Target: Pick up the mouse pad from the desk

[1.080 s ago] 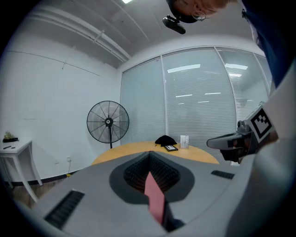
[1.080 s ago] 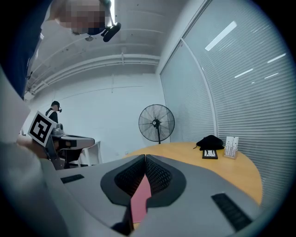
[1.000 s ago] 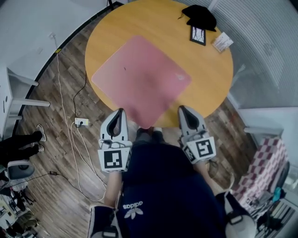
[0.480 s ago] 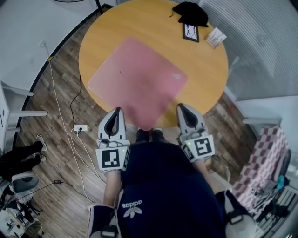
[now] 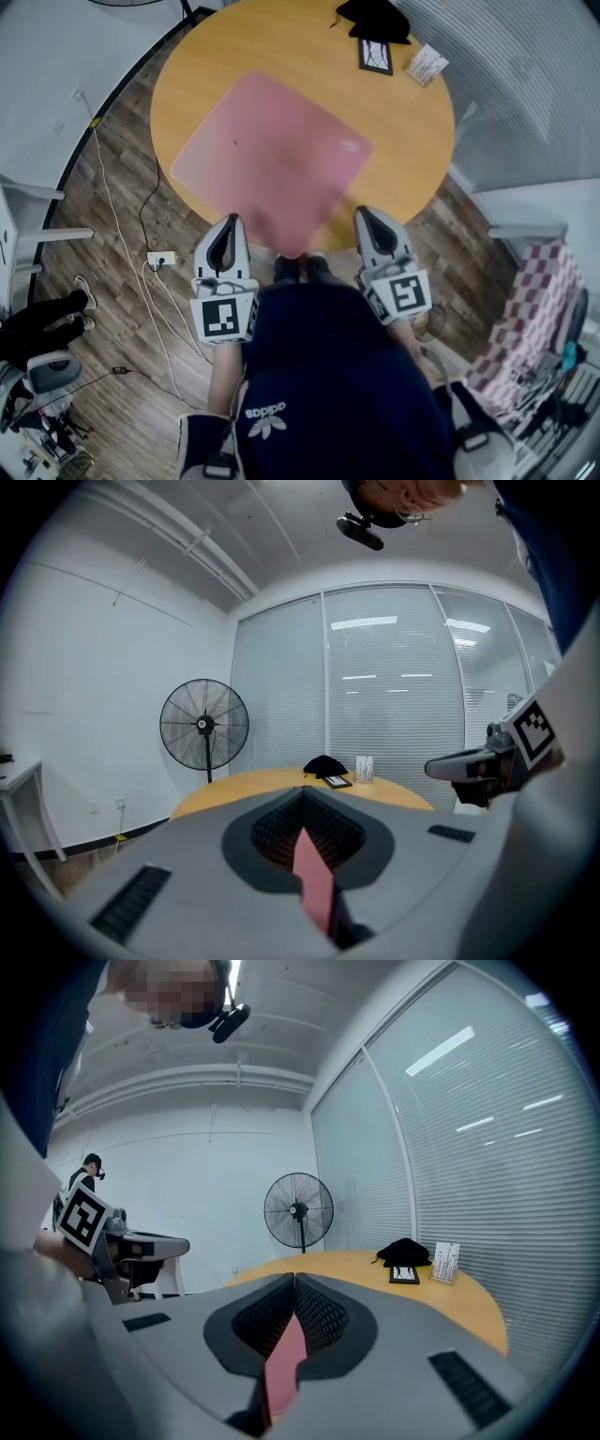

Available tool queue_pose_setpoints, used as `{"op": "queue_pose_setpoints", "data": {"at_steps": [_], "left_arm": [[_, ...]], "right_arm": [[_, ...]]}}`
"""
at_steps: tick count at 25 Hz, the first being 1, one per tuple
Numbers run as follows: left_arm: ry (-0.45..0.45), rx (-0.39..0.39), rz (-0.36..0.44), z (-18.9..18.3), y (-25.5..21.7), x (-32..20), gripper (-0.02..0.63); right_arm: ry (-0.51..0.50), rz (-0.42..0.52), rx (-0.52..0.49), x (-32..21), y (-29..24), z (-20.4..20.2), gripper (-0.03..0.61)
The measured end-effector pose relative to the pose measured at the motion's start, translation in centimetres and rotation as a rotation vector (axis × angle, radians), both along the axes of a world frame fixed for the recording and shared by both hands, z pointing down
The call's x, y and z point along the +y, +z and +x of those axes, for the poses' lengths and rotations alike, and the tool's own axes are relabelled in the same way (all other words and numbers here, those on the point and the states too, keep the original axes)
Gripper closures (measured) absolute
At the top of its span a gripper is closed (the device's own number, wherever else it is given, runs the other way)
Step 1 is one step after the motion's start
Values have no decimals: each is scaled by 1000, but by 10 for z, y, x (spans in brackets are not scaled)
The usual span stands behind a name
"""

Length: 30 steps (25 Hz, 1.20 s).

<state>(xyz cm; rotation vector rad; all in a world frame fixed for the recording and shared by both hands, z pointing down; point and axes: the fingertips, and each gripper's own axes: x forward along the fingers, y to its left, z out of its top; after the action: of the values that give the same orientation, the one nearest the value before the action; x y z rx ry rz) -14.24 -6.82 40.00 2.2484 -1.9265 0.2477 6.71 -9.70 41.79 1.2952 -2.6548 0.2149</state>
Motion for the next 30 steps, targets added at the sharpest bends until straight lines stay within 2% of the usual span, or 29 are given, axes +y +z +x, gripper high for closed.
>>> {"op": "queue_pose_setpoints", "data": {"at_steps": [8, 10, 12, 14, 15, 19, 21, 23, 27, 28, 30], "left_arm": [[21, -20, -28, 2, 7, 5, 611], [38, -61, -37, 2, 13, 6, 611], [60, -146, -68, 3, 24, 7, 611], [96, -196, -132, 7, 41, 9, 611], [120, -192, -174, 10, 51, 12, 609], [219, -40, -351, 29, 95, 29, 606], [267, 3, -426, 41, 115, 41, 573], [323, -27, -486, 53, 136, 54, 541], [415, -103, -623, 63, 186, 84, 516], [430, -95, -664, 64, 198, 91, 509], [452, -24, -732, 70, 214, 102, 502]], "right_arm": [[1, 3, 15, 1, -1, 0, 574], [1, -9, 22, 3, 4, 0, 574], [4, -25, 25, 4, 7, 0, 574], [10, -52, 11, 6, 7, -3, 574], [11, -63, 12, 8, 10, -3, 574], [2, -93, 61, 13, 26, -2, 574], [5, -128, 43, 15, 30, -5, 574], [1, -154, 50, 17, 39, -3, 574], [-23, -197, 119, 24, 66, 5, 574], [-22, -218, 120, 26, 72, 5, 574], [-18, -253, 121, 31, 82, 5, 574]]}}
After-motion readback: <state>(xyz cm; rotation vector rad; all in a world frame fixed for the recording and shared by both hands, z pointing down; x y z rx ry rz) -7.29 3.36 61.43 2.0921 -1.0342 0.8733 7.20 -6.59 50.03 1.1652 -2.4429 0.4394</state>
